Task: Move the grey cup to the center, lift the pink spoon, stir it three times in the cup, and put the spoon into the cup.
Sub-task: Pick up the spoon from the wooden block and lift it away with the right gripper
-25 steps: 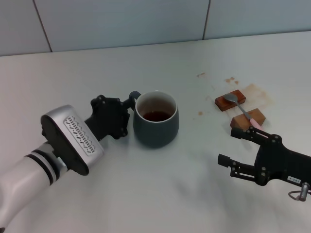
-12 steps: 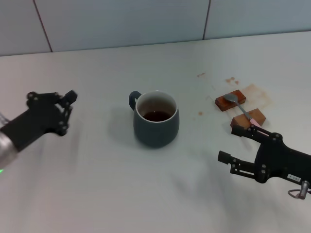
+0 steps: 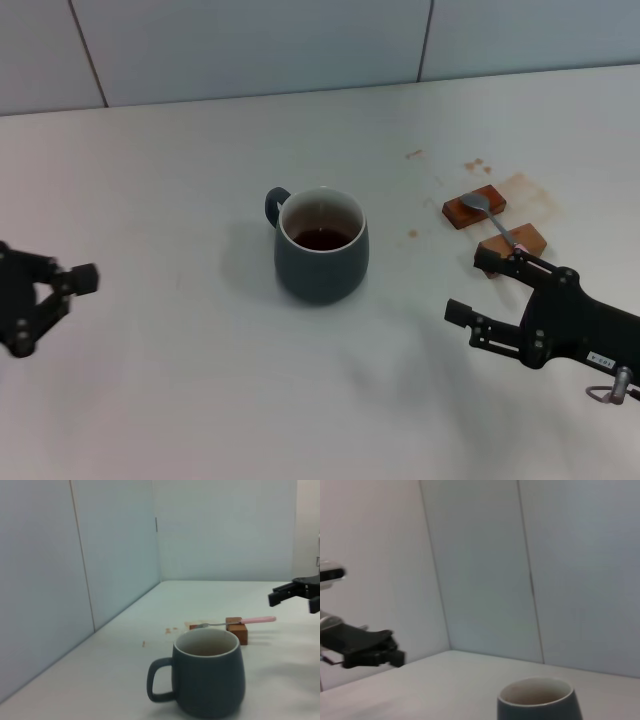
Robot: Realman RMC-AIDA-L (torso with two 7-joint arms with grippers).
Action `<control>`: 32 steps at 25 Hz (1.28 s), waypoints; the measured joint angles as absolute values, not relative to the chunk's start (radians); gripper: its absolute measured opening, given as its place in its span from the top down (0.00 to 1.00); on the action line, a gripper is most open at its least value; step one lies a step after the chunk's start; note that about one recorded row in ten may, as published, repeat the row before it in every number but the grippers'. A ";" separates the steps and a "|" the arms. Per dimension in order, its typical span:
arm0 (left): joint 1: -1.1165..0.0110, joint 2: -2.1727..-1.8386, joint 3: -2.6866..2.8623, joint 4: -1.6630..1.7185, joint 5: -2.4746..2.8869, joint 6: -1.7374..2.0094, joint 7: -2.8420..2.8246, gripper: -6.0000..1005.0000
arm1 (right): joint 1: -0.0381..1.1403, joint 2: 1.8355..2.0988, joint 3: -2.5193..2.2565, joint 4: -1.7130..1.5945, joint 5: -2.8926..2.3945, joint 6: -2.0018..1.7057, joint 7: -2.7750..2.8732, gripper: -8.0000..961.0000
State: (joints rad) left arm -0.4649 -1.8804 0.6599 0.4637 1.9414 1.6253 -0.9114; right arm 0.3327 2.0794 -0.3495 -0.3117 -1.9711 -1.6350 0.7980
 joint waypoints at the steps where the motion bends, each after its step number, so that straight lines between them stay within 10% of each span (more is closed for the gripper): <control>1: -0.465 -1.880 0.660 0.464 1.941 1.625 -0.911 1.00 | 0.333 2.079 -0.350 -0.312 -1.971 -1.635 0.798 0.16; 9: -0.445 -1.835 0.607 0.466 1.950 1.668 -1.017 0.99 | 0.326 2.080 -0.338 -0.297 -1.962 -1.647 0.803 0.16; 20: -0.426 -1.932 0.384 0.466 1.941 1.635 -0.919 0.80 | 0.321 2.079 -0.327 -0.284 -1.948 -1.650 0.804 0.16; 32: -0.435 -1.961 0.446 0.462 1.971 1.610 -0.861 0.31 | 0.296 2.076 -0.198 -0.149 -1.948 -1.734 0.890 0.16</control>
State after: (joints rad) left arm -0.4350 -1.9606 0.4459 0.4615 1.9708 1.6102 -0.8615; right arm 0.2963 2.0760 -0.1978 -0.1490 -1.9478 -1.7338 0.8902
